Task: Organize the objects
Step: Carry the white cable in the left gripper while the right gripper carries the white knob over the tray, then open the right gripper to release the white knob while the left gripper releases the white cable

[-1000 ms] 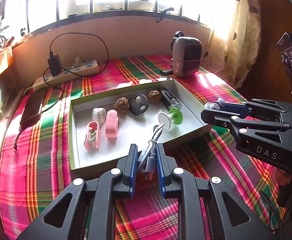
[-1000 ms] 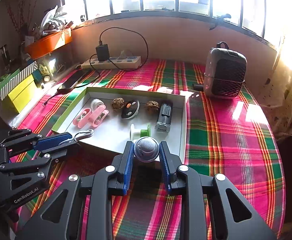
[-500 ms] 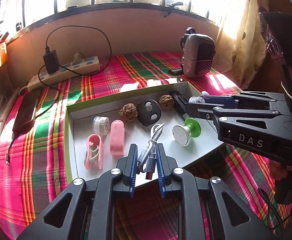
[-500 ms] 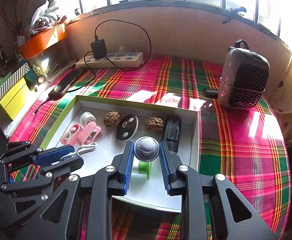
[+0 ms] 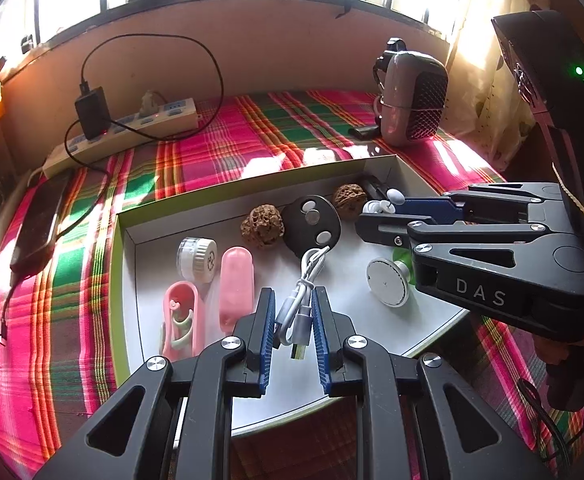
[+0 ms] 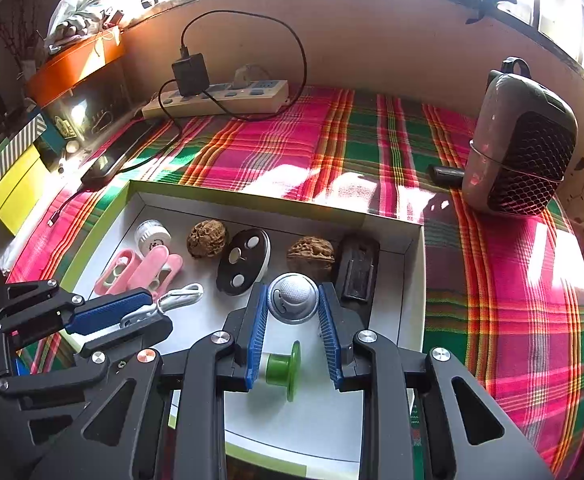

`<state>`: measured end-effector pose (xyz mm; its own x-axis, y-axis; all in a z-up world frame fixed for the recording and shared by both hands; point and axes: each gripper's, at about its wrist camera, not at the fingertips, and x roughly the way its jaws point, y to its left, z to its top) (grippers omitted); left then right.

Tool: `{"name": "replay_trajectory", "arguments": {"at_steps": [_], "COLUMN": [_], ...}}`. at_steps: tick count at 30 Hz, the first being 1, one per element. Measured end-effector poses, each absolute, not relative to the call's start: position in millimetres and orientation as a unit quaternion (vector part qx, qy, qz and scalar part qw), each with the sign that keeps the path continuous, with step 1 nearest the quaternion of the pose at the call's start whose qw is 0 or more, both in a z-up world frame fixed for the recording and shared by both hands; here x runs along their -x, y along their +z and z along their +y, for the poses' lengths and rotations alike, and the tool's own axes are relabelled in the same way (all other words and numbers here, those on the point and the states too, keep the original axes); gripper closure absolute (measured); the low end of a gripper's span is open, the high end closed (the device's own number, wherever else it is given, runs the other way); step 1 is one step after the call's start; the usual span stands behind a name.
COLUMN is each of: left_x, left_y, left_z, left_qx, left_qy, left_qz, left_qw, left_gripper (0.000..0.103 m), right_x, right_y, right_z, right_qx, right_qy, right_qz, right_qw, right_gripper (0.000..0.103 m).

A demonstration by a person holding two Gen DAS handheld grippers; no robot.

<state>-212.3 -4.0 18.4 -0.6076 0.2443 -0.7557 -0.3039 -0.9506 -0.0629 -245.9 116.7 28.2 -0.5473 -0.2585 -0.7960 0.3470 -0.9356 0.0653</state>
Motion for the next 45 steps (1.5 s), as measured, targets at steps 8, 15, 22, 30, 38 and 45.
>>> {"name": "replay_trajectory", "arguments": {"at_steps": [8,15,22,30,38,45], "left_x": [216.8,221.1,223.0,223.9,223.7,224.4], "left_y": [14.1,9.2,5.9,5.0,4.3,5.2], "left_z": [-3.4,-4.6,-5.0,-5.5,-4.8,-5.0], "left_qx": [0.42,0.429,0.434,0.434,0.434,0.434], "left_qy": [0.894,0.89,0.888,0.888,0.888,0.888], "left_qz": [0.041,0.038,0.032,0.03,0.033,0.032], "left_qw": [0.152,0.148,0.15,0.151,0.15,0.151], "left_gripper": [0.086,0.086,0.086,0.086,0.086,0.085], "right_x": [252.8,255.6,257.0,256.8,254.9,255.1], "right_y": [22.7,18.9,15.6,14.4,12.6,10.7], "right_z": [114.1,110.2,107.5,106.2,100.0,99.0], "right_qx": [-0.452,-0.457,-0.459,-0.459,-0.461,-0.464], "right_qy": [-0.874,-0.87,-0.869,-0.869,-0.868,-0.866], "right_qz": [0.054,0.062,0.068,0.069,0.079,0.079], "right_qw": [0.173,0.174,0.171,0.172,0.168,0.167], "right_gripper": [0.076,0.076,0.076,0.076,0.076,0.076]}}
